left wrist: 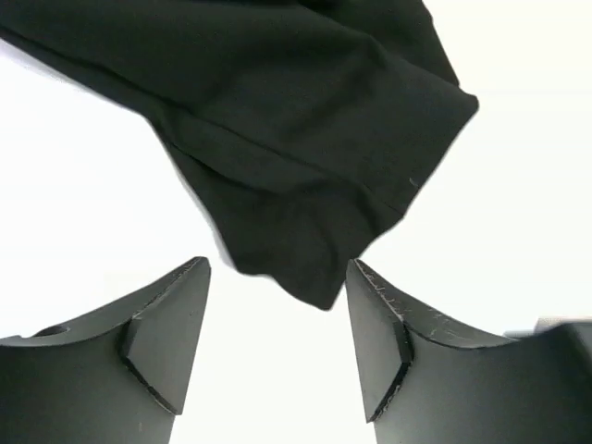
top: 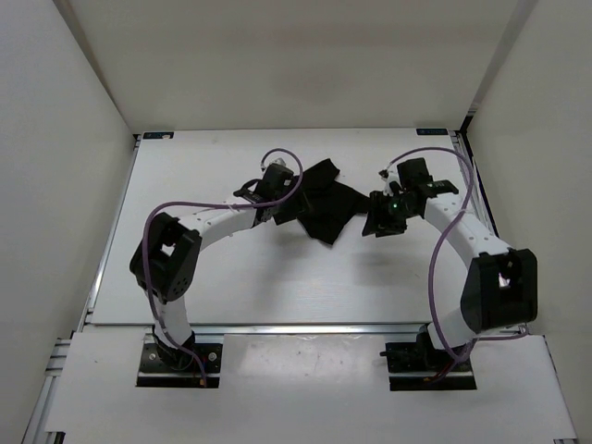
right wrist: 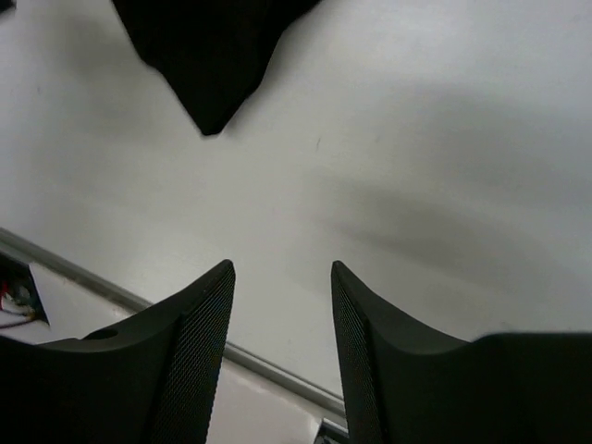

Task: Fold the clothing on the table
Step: Flatten the skirt out

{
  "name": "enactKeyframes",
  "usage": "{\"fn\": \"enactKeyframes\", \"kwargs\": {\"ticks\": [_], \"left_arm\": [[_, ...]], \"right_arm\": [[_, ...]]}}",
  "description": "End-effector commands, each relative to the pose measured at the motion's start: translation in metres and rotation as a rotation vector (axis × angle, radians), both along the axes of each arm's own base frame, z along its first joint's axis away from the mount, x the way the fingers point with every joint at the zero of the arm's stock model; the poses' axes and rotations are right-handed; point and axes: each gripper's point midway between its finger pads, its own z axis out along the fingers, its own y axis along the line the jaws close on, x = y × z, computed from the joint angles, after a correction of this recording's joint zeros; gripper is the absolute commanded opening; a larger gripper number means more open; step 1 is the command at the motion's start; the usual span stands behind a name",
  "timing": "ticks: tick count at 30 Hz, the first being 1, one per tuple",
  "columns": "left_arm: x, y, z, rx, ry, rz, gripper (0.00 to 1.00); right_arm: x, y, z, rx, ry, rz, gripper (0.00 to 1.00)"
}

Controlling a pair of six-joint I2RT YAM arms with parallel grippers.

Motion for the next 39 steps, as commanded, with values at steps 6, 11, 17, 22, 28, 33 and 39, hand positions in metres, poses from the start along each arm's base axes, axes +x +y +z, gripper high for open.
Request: {"fn": "enactKeyframes", "kwargs": {"ticks": [6,11,17,22,28,33,39], "left_arm": [[-0.036,0.001,0.020,-0.059,0.000,-0.016,0.70],[-0.043,0.015,0.025,-0.053,0.004,-0.013,0.70],[-0.055,0.039,0.016,-0.029,0.031,0.015,0.69],[-0.064,0.051,0.014,-0.022,0.037,0.017,0.69],[-0.063,0.066,0.015,-0.030,0.029,0.046,0.69],[-0.059,0.072,0.017,-0.054,0.020,0.063,0.69],[-0.053,0.088,0.011,-0.063,0.039,0.107,0.69]], "right_arm": [[0.095,0.008,0.002,0.099,-0.102,-0.037,0.53],[0.109,0.030,-0.015,0.183,-0.081,-0.021,0.55],[0.130,0.054,-0.027,0.273,-0.078,-0.009,0.55],[0.143,0.069,-0.036,0.269,-0.074,0.004,0.34],[0.103,0.111,-0.032,0.316,-0.027,0.136,0.00],[0.024,0.141,-0.023,0.273,0.034,0.318,0.00],[-0.052,0.170,-0.015,0.302,0.153,0.509,0.02]]}}
